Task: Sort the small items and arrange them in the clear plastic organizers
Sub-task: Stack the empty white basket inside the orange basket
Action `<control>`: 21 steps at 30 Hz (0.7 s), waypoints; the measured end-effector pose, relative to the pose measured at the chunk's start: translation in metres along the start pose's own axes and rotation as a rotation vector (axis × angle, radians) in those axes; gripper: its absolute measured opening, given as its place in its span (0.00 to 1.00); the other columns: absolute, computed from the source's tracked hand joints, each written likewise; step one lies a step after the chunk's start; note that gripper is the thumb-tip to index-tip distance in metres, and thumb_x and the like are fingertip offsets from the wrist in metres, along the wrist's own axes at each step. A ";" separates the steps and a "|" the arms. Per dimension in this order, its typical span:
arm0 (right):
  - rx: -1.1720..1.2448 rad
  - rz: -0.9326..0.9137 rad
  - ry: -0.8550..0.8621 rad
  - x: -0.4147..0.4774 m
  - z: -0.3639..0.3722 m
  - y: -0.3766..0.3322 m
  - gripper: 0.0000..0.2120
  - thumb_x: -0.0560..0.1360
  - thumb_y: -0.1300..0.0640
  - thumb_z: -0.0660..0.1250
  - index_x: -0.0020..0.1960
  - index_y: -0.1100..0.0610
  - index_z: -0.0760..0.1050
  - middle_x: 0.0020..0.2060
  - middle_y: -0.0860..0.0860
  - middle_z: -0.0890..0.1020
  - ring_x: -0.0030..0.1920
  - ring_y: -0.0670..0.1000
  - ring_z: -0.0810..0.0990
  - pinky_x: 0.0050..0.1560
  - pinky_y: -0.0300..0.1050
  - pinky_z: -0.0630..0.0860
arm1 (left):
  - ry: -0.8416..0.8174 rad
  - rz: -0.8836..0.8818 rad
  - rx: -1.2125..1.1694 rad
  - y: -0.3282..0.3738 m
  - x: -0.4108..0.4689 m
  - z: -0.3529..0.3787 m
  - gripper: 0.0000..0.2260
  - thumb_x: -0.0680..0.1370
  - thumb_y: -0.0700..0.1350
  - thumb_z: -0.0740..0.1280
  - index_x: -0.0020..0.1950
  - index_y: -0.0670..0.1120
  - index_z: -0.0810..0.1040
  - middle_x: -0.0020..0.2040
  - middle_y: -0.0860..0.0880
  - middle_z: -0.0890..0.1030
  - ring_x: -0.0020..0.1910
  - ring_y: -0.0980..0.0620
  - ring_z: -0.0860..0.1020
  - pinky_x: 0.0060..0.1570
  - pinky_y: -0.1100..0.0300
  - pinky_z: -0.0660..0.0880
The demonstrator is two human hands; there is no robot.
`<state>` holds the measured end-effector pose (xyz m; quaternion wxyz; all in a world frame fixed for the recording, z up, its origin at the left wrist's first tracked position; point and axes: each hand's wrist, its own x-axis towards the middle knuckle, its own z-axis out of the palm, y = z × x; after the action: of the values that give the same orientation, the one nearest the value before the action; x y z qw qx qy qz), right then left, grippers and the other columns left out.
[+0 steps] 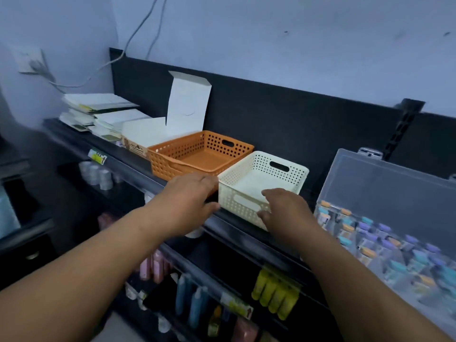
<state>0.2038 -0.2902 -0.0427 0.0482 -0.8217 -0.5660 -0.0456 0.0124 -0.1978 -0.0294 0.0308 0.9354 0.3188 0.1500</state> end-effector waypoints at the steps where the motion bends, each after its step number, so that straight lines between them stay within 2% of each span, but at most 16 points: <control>1: -0.024 0.016 -0.013 0.006 0.004 -0.003 0.20 0.78 0.47 0.63 0.67 0.55 0.70 0.63 0.53 0.77 0.63 0.56 0.74 0.64 0.49 0.69 | 0.001 0.001 -0.004 -0.008 0.006 0.000 0.24 0.78 0.55 0.63 0.73 0.50 0.65 0.69 0.50 0.71 0.68 0.49 0.68 0.67 0.52 0.65; 4: -0.098 0.065 -0.032 0.022 0.014 -0.011 0.15 0.78 0.49 0.64 0.62 0.53 0.73 0.54 0.53 0.82 0.56 0.57 0.77 0.59 0.46 0.68 | -0.003 0.032 -0.023 -0.038 0.027 0.005 0.24 0.78 0.55 0.63 0.72 0.49 0.65 0.67 0.50 0.71 0.66 0.49 0.69 0.67 0.52 0.65; 7: -0.117 0.073 -0.009 0.034 0.014 -0.007 0.05 0.78 0.52 0.63 0.47 0.53 0.70 0.47 0.51 0.83 0.49 0.57 0.79 0.43 0.43 0.62 | 0.004 0.046 0.027 -0.059 0.048 0.014 0.28 0.78 0.55 0.63 0.75 0.48 0.61 0.71 0.49 0.68 0.69 0.48 0.65 0.69 0.52 0.60; 9: -0.080 0.104 0.017 0.041 0.008 -0.002 0.10 0.78 0.52 0.64 0.41 0.51 0.65 0.44 0.52 0.82 0.48 0.58 0.80 0.40 0.43 0.62 | 0.005 0.024 0.058 -0.068 0.061 0.020 0.30 0.78 0.55 0.63 0.76 0.50 0.58 0.73 0.50 0.65 0.72 0.49 0.62 0.71 0.50 0.55; 14: 0.104 0.142 0.101 0.047 -0.026 0.011 0.07 0.76 0.53 0.67 0.44 0.55 0.72 0.37 0.51 0.78 0.43 0.57 0.77 0.39 0.47 0.72 | -0.011 -0.018 0.127 -0.082 0.081 0.030 0.27 0.77 0.52 0.63 0.74 0.52 0.60 0.72 0.51 0.67 0.71 0.50 0.63 0.71 0.48 0.54; 21: 0.165 0.067 0.195 0.053 -0.062 0.004 0.07 0.75 0.53 0.67 0.42 0.54 0.72 0.33 0.49 0.76 0.38 0.54 0.75 0.37 0.47 0.71 | -0.018 -0.117 0.120 -0.104 0.101 0.028 0.35 0.74 0.50 0.68 0.77 0.51 0.56 0.74 0.50 0.65 0.73 0.49 0.61 0.72 0.46 0.54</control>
<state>0.2251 -0.2509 0.0252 0.1721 -0.8252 -0.5325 -0.0770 0.0353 -0.0529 -0.0461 -0.0135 0.9166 0.3812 0.1200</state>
